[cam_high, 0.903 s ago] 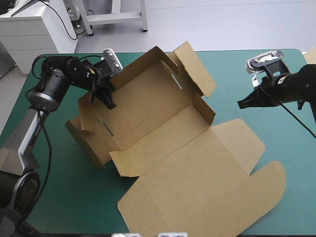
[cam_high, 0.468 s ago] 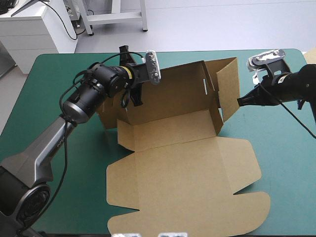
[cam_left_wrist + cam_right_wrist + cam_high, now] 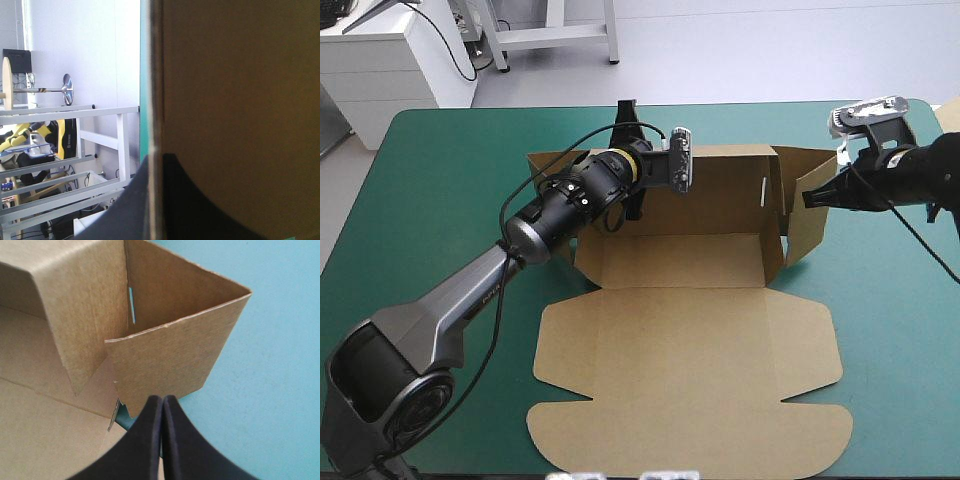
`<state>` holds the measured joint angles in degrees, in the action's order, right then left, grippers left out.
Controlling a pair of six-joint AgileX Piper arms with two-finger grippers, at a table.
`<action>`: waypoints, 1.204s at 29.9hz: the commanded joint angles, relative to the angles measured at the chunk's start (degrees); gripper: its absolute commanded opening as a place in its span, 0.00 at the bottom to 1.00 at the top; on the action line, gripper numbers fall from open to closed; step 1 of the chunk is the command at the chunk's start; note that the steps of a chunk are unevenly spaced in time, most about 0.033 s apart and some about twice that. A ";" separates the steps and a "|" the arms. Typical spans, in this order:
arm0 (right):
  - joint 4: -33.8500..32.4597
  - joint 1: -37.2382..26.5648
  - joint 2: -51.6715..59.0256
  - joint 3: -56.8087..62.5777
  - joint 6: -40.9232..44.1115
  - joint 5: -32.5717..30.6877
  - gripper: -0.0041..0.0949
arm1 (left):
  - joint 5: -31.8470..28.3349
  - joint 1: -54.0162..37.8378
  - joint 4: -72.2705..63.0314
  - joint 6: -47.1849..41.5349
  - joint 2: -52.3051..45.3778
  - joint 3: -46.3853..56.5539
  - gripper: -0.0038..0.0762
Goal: Fold the box
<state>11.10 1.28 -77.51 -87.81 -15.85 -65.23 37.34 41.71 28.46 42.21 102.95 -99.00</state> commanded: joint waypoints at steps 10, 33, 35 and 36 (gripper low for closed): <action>-3.76 -0.55 2.63 -1.58 6.04 6.04 0.02 | -7.53 2.79 2.86 -7.24 -2.12 2.97 0.04; -2.98 -0.55 -4.87 -1.58 7.13 18.82 0.02 | -12.62 11.67 28.77 -30.86 -2.03 19.48 0.04; -3.24 -0.55 -5.78 -1.69 7.13 20.66 0.02 | -12.24 12.06 30.74 -35.25 -2.03 19.74 0.04; -3.91 -0.55 -6.47 -1.69 7.13 20.70 0.02 | -11.97 12.14 30.72 -36.26 -2.03 19.74 0.04</action>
<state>7.68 1.28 -84.63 -87.81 -8.88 -49.65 28.37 51.67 62.81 11.48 101.21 -80.12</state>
